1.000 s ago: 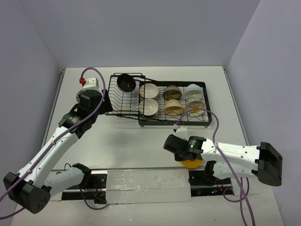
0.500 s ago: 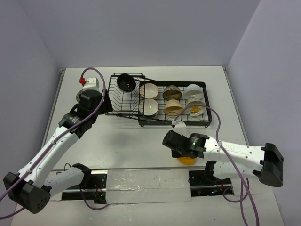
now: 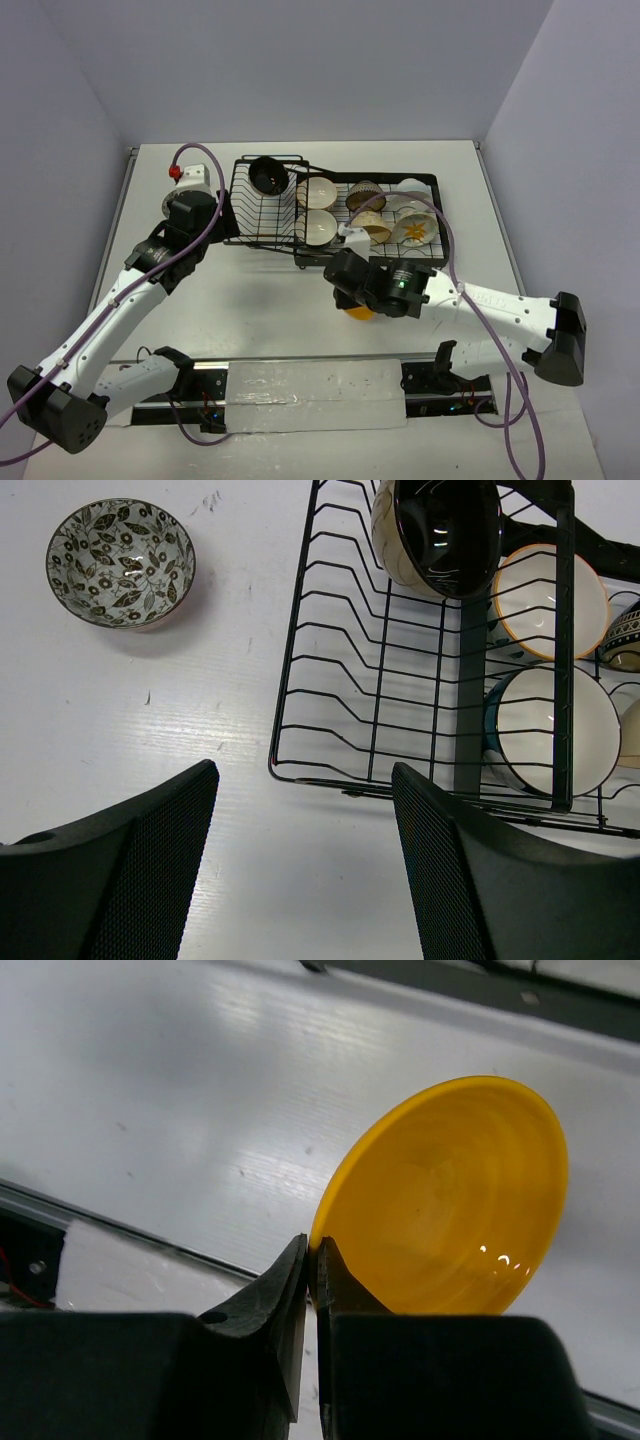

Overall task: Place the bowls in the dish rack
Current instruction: Place the bowl in the dish rack.

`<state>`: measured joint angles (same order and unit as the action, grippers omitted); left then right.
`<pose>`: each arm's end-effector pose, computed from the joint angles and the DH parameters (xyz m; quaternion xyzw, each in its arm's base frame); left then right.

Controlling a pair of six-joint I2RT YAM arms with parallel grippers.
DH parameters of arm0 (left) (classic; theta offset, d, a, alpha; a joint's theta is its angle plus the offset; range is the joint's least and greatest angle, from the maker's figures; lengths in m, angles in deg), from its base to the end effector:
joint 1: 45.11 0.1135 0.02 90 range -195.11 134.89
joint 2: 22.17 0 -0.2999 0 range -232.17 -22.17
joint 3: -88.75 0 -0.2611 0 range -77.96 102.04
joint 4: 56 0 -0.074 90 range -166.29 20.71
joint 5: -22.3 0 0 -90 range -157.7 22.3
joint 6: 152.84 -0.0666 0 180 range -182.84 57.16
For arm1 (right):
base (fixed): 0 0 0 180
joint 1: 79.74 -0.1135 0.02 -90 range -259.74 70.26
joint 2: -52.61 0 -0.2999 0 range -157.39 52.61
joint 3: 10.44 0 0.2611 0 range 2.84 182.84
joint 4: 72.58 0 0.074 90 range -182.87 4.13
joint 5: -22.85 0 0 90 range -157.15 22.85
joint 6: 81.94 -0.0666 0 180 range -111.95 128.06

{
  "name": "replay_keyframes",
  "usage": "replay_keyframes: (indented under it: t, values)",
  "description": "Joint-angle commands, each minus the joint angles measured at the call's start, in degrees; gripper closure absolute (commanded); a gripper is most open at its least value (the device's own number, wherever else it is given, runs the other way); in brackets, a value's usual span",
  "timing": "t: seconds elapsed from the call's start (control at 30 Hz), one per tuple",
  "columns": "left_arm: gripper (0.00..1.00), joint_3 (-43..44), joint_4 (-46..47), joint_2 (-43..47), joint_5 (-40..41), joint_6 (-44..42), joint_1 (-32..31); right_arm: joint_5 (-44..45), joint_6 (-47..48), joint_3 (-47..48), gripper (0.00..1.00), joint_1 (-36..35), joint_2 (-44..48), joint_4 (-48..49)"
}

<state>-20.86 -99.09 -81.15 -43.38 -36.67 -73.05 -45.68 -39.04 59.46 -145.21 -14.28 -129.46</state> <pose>0.2214 -0.0864 0.3514 -0.0894 0.8552 -0.0528 0.5079 0.1231 0.2111 0.2932 -0.0921 0.9313 0.1551 0.3164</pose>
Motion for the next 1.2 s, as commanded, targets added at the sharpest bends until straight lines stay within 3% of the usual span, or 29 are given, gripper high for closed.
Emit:
replay_keyframes:
  t: [0.0, 0.23, 0.4, 0.6, 0.73, 0.97, 1.17]
  values:
    - [0.24, -0.2, 1.4, 0.8, 1.3, -0.5, -0.4, 4.1, 5.2, 7.1, 1.00, -0.2, -2.4, 6.6]
    - [0.25, -0.4, 1.5, 0.9, 1.5, -0.3, -0.4, 2.3, 12.2, 16.4, 1.00, 3.3, -6.4, 11.8]
    - [0.25, -0.4, 1.4, 0.2, 1.3, -0.2, -0.7, -3.8, 16.9, 22.3, 1.00, 10.3, -9.1, 16.7]
    - [0.25, -0.5, 1.4, -0.4, 1.7, -0.2, -0.8, -8.5, 21.3, 32.2, 1.00, 15.4, -17.6, 18.4]
    - [0.25, -0.5, 1.4, -0.7, 1.7, -0.2, -0.8, -12.3, 22.3, 39.4, 1.00, 16.6, -25.1, 19.2]
    - [0.25, -0.6, 1.7, -1.4, 1.1, -0.1, -1.0, -17.1, 22.9, 43.8, 1.00, 16.9, -34.1, 25.1]
    - [0.25, -0.8, 1.9, -1.3, 1.3, 0.0, -1.6, -15.5, 25.8, 47.7, 1.00, 15.5, -40.8, 26.0]
